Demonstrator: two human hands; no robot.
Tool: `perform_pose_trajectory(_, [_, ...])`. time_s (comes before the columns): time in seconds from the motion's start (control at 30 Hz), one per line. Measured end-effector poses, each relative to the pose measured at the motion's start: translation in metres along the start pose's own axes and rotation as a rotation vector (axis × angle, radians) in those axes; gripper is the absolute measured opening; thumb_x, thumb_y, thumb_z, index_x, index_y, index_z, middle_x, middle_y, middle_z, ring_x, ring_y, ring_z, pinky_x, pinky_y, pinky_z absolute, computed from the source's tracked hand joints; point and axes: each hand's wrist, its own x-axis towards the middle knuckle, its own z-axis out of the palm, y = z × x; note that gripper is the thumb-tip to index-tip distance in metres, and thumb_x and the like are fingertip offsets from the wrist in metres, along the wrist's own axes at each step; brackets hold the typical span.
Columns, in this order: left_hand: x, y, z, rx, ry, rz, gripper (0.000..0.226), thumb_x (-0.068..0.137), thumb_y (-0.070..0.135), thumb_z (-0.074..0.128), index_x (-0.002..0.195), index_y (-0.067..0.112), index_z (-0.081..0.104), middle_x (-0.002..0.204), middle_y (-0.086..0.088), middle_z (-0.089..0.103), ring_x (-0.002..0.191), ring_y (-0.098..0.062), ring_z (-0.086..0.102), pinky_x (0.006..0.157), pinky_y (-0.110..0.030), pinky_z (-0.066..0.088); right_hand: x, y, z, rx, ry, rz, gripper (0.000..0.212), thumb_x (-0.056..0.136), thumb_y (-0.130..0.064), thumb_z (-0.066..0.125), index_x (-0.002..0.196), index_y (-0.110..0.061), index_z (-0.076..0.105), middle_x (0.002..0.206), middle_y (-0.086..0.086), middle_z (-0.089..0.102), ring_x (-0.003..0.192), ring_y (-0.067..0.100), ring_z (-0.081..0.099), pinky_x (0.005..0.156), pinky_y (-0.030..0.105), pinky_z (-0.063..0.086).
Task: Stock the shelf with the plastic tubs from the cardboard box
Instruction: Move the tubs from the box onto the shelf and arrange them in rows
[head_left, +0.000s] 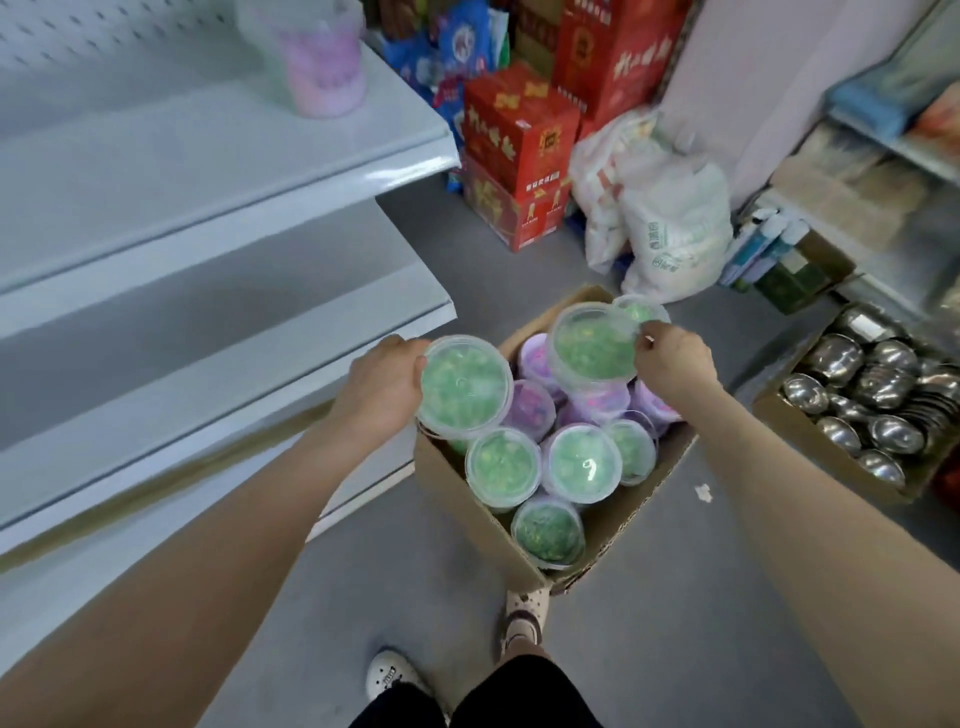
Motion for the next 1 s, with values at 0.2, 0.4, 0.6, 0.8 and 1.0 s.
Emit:
perform_pose_trajectory(0.2, [-0.042, -0.045, -0.079, -0.020, 0.154, -0.015, 0.028, 0.098, 0.016, 0.036, 0.108, 0.010, 0.061, 0.096, -0.015, 0.058, 0.092, -0.035, 0.055, 0.075, -0.038, 0.043, -0.023, -0.088, -0.054, 0.241, 0.139, -0.099, 0.027, 0.085, -0.019, 0.042, 0.095, -0.008, 0.065, 0.096, 0.024, 0.068, 0.094, 0.042, 0.061, 0.079, 0.040, 0.049])
perform_pose_trajectory(0.4, [-0.056, -0.073, -0.143, -0.024, 0.302, -0.017, 0.028, 0.098, 0.021, 0.037, 0.111, 0.018, 0.063, 0.097, -0.012, 0.061, 0.094, -0.034, 0.057, 0.079, -0.037, 0.045, -0.042, -0.152, -0.120, 0.314, 0.346, -0.222, 0.036, 0.083, -0.023, 0.039, 0.101, -0.012, 0.068, 0.097, 0.022, 0.069, 0.092, 0.041, 0.061, 0.078, 0.038, 0.047])
perform_pose_trajectory(0.6, [-0.047, -0.084, -0.197, -0.011, 0.429, -0.056, 0.032, 0.098, 0.020, 0.037, 0.119, 0.016, 0.061, 0.105, -0.015, 0.063, 0.102, -0.035, 0.056, 0.083, -0.037, 0.040, -0.032, -0.211, -0.170, 0.501, 0.347, -0.260, 0.048, 0.071, -0.035, 0.038, 0.102, -0.019, 0.070, 0.094, 0.009, 0.070, 0.087, 0.031, 0.063, 0.080, 0.039, 0.054])
perform_pose_trajectory(0.8, [-0.020, -0.108, -0.233, -0.112, 0.471, -0.192, 0.035, 0.097, 0.024, 0.037, 0.119, 0.017, 0.062, 0.115, -0.010, 0.066, 0.102, -0.032, 0.061, 0.090, -0.041, 0.048, 0.007, -0.268, -0.170, 0.462, 0.234, -0.237, 0.040, 0.078, -0.018, 0.044, 0.107, -0.024, 0.071, 0.105, 0.011, 0.071, 0.099, 0.035, 0.064, 0.090, 0.043, 0.053])
perform_pose_trajectory(1.0, [0.011, -0.131, -0.252, -0.205, 0.480, -0.358, 0.031, 0.093, 0.021, 0.038, 0.088, 0.011, 0.066, 0.075, -0.005, 0.070, 0.075, -0.026, 0.066, 0.078, -0.040, 0.052, 0.055, -0.292, -0.156, 0.413, 0.173, -0.168, 0.032, 0.087, -0.018, 0.048, 0.111, -0.021, 0.070, 0.102, 0.011, 0.071, 0.102, 0.034, 0.062, 0.090, 0.037, 0.051])
